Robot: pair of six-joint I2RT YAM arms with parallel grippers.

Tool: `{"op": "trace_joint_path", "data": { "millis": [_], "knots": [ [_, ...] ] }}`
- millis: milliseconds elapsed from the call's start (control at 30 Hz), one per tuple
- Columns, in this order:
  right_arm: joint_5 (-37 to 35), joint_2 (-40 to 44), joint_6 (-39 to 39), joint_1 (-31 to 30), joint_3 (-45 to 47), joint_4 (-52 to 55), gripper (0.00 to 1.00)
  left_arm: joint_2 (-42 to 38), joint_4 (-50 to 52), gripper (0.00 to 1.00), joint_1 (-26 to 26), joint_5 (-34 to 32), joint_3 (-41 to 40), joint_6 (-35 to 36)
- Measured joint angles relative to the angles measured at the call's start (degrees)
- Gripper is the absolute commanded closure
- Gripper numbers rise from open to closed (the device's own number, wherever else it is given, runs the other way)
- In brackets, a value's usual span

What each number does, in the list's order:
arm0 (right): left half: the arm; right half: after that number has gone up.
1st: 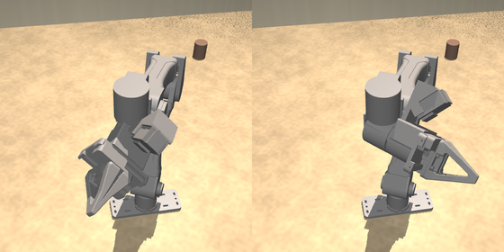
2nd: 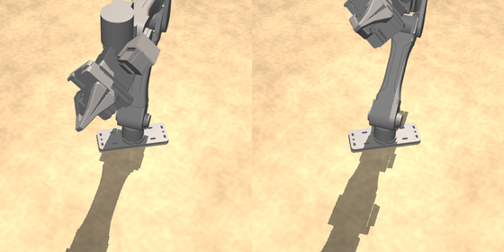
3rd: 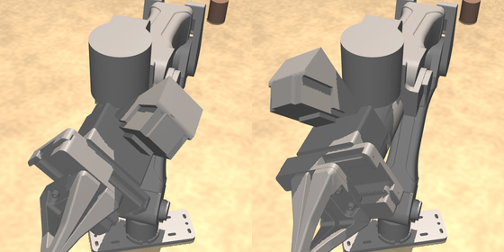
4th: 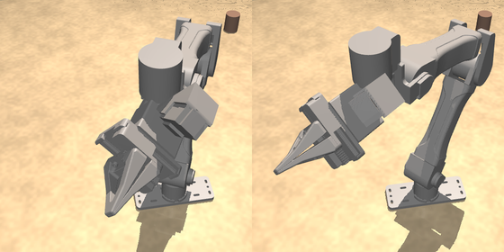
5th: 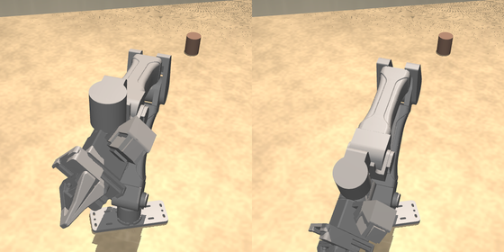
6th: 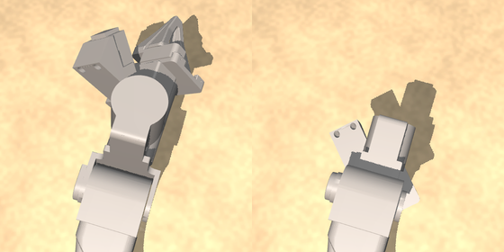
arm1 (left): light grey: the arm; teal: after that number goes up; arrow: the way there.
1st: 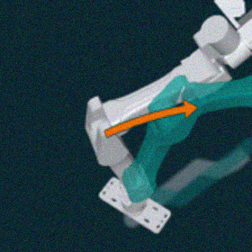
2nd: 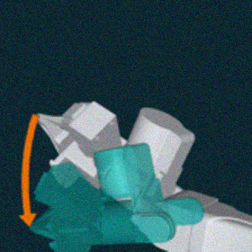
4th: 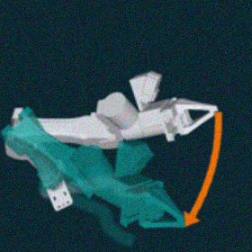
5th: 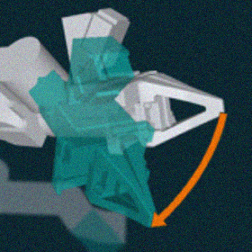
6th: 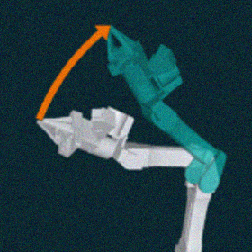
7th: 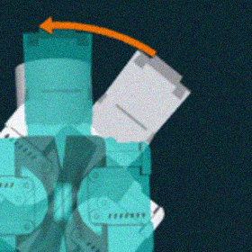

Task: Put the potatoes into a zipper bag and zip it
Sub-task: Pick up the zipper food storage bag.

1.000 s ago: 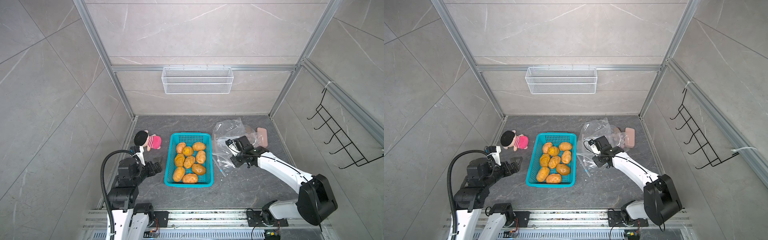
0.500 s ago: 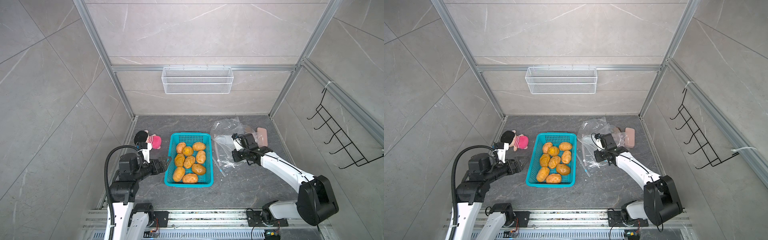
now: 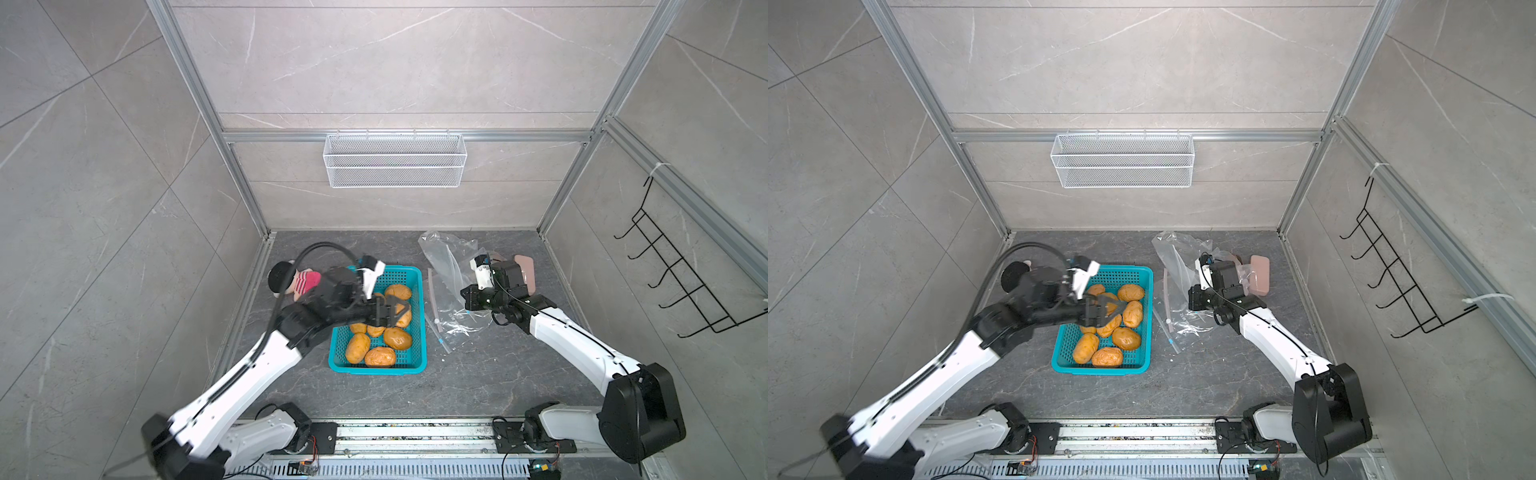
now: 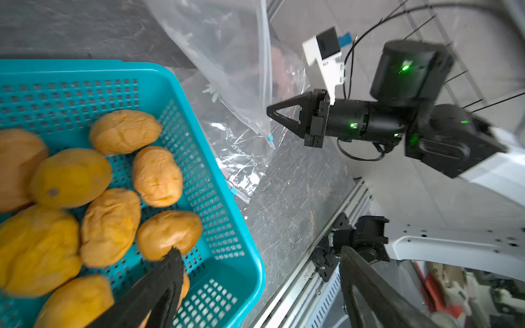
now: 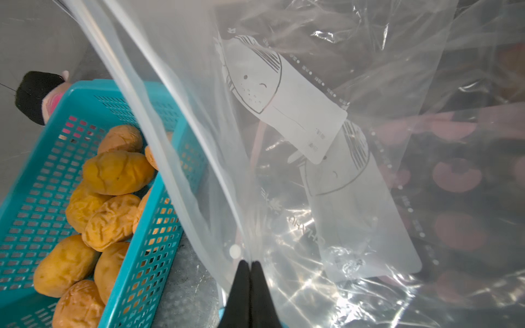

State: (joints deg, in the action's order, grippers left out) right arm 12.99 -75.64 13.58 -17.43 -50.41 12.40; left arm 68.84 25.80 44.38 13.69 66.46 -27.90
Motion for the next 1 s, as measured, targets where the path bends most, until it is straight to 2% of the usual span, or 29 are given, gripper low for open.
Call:
{"op": "trace_joint_path", "data": {
  "millis": [100,300,533,667,1000],
  "knots": [
    [0.94,0.02,0.79,0.11,0.44,-0.79,1.00,12.98,-2.58,0.13,5.84,-6.64,6.84,-0.04],
    [2.27,1.01,1.46,1.09,2.19,-1.84,1.00,30.88,-5.03,0.14,9.79,-15.72,18.32,-0.42],
    [4.00,1.49,1.46,2.19,2.73,-2.03,1.00,37.94,-7.56,0.15,9.99,-22.45,22.91,-1.95],
    [4.72,1.51,1.46,2.40,3.02,-2.12,1.00,40.74,-8.85,0.20,9.97,-25.59,25.59,-3.32],
    [5.49,1.51,1.49,2.47,3.10,-2.78,1.00,45.94,-7.98,0.48,9.99,-29.94,29.99,-5.38]
  ]
}}
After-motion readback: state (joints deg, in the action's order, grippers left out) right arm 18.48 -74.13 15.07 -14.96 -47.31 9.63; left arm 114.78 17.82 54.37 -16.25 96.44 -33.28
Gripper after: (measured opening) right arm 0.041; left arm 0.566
